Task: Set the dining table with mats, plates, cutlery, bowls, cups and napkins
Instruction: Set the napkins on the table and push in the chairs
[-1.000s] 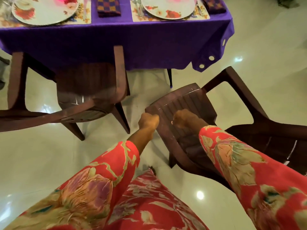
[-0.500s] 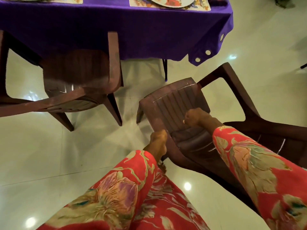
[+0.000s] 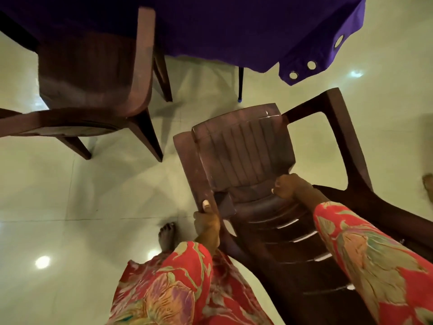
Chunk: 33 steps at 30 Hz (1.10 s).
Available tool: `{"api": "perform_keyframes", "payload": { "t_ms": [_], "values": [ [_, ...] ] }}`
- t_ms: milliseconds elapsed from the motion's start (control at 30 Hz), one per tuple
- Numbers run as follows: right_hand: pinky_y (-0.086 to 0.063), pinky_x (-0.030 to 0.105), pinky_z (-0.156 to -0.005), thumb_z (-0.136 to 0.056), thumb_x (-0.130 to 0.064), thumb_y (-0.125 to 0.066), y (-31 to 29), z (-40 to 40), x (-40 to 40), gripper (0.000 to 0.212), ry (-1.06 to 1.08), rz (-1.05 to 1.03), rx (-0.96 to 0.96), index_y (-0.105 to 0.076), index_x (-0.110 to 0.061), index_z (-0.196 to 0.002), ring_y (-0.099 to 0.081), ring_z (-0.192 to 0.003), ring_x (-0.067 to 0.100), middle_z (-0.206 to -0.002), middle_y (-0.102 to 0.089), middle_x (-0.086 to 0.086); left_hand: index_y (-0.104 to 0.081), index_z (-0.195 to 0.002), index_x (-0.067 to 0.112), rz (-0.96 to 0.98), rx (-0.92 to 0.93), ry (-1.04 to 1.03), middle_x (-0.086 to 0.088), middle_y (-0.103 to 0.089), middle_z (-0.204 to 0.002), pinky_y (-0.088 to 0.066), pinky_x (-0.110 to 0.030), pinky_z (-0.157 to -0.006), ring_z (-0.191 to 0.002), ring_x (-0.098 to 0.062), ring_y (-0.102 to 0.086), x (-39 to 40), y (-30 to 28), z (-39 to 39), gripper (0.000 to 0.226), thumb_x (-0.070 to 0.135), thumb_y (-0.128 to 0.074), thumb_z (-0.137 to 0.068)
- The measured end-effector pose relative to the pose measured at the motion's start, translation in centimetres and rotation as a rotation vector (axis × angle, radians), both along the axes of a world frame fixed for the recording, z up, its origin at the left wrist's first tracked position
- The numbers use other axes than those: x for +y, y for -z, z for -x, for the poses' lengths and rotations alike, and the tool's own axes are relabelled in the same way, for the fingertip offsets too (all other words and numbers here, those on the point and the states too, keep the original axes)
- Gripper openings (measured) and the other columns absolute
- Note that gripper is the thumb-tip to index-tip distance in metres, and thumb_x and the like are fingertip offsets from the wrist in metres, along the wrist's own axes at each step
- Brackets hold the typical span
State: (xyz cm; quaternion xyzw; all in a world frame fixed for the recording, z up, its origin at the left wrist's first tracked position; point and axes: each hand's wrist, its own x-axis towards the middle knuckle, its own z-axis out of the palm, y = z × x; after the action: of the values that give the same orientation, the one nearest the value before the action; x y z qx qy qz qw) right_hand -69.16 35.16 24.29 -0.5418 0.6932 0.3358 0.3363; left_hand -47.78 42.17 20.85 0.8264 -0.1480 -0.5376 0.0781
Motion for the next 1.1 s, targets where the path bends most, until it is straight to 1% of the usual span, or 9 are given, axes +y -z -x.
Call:
{"api": "perform_keyframes", "payload": {
  "t_ms": [100, 200, 267, 300, 433, 533, 767, 900, 1100],
  "values": [
    [-0.042, 0.031, -0.078, -0.093, -0.028, -0.05, 0.8, 1.2, -0.5, 0.032, 0.004, -0.04, 0.041, -0.062, -0.007, -0.114, -0.058, -0.109, 0.032, -0.117, -0.061, 0.016, -0.048, -0.12, -0.006, 0.059, -0.055, -0.014, -0.028, -0.056, -0.122, -0.04, -0.041, -0.091, -0.113, -0.043, -0.052, 0.1, 0.3, 0.3, 0.061, 0.048, -0.031, -0.098],
    [-0.046, 0.034, -0.087, -0.092, -0.031, -0.05, 1.7, 1.6, -1.3, 0.035, 0.008, -0.022, -0.022, -0.061, -0.006, -0.115, -0.057, -0.112, 0.033, -0.12, -0.06, 0.017, -0.05, -0.119, -0.003, 0.082, -0.098, -0.044, -0.025, -0.058, -0.12, -0.039, -0.039, -0.088, -0.112, -0.041, -0.053, -0.3, 0.7, -0.2, 0.061, 0.051, -0.032, -0.097],
    [-0.045, 0.041, -0.097, -0.091, -0.037, -0.05, 2.5, 2.2, -2.1, 0.041, -0.036, -0.006, -0.064, -0.059, -0.007, -0.117, -0.055, -0.114, 0.034, -0.124, -0.058, 0.018, -0.051, -0.117, 0.001, 0.112, -0.133, -0.069, -0.023, -0.059, -0.117, -0.039, -0.039, -0.088, -0.11, -0.039, -0.054, -1.1, 0.8, -0.2, 0.062, 0.055, -0.032, -0.095],
    [-0.045, 0.043, -0.098, -0.091, -0.038, -0.049, 2.7, 2.1, -2.3, 0.042, -0.055, -0.001, -0.08, -0.059, -0.007, -0.117, -0.055, -0.114, 0.035, -0.125, -0.057, 0.018, -0.051, -0.116, 0.0, 0.14, -0.147, -0.083, -0.023, -0.059, -0.117, -0.039, -0.04, -0.088, -0.11, -0.04, -0.054, -1.7, 0.9, -0.6, 0.062, 0.055, -0.033, -0.095],
    [-0.045, 0.041, -0.096, -0.093, -0.038, -0.046, 2.9, 2.4, -3.6, 0.044, -0.078, 0.05, -0.099, -0.059, -0.004, -0.118, -0.055, -0.114, 0.037, -0.124, -0.057, 0.021, -0.052, -0.115, -0.001, 0.244, -0.183, -0.11, -0.024, -0.058, -0.118, -0.043, -0.042, -0.092, -0.11, -0.042, -0.053, -4.8, 1.2, -1.3, 0.06, 0.053, -0.037, -0.094],
    [-0.047, 0.043, -0.096, -0.091, -0.039, -0.048, 2.6, 2.5, -4.0, 0.044, -0.052, 0.058, -0.091, -0.058, -0.006, -0.118, -0.055, -0.113, 0.037, -0.125, -0.056, 0.021, -0.055, -0.116, -0.001, 0.278, -0.201, -0.093, -0.023, -0.059, -0.12, -0.042, -0.041, -0.092, -0.112, -0.041, -0.053, -7.2, 1.2, -2.3, 0.061, 0.054, -0.039, -0.094],
    [-0.046, 0.039, -0.095, -0.092, -0.033, -0.049, 2.1, 1.9, -4.2, 0.042, -0.045, 0.091, -0.074, -0.057, -0.004, -0.121, -0.054, -0.116, 0.036, -0.127, -0.056, 0.021, -0.056, -0.118, 0.0, 0.311, -0.183, -0.109, -0.021, -0.06, -0.12, -0.046, -0.048, -0.095, -0.109, -0.041, -0.055, -13.4, 1.4, -5.7, 0.071, 0.063, -0.043, -0.088],
    [-0.044, 0.035, -0.092, -0.093, -0.031, -0.048, 2.2, 1.6, -4.9, 0.041, -0.054, 0.108, -0.053, -0.054, -0.003, -0.122, -0.053, -0.118, 0.034, -0.128, -0.055, 0.021, -0.055, -0.122, -0.002, 0.343, -0.203, -0.08, -0.02, -0.058, -0.124, -0.045, -0.045, -0.097, -0.113, -0.041, -0.053, -16.6, 1.3, -7.4, 0.069, 0.058, -0.044, -0.09],
    [-0.044, 0.034, -0.09, -0.093, -0.032, -0.048, 3.3, 2.1, -6.2, 0.042, -0.042, 0.114, -0.075, -0.057, -0.001, -0.119, -0.054, -0.115, 0.035, -0.125, -0.056, 0.021, -0.051, -0.126, -0.004, 0.342, -0.239, -0.004, -0.024, -0.053, -0.13, -0.04, -0.042, -0.098, -0.119, -0.041, -0.049, -19.9, 1.9, -9.3, 0.07, 0.056, -0.043, -0.092]
  ]
}}
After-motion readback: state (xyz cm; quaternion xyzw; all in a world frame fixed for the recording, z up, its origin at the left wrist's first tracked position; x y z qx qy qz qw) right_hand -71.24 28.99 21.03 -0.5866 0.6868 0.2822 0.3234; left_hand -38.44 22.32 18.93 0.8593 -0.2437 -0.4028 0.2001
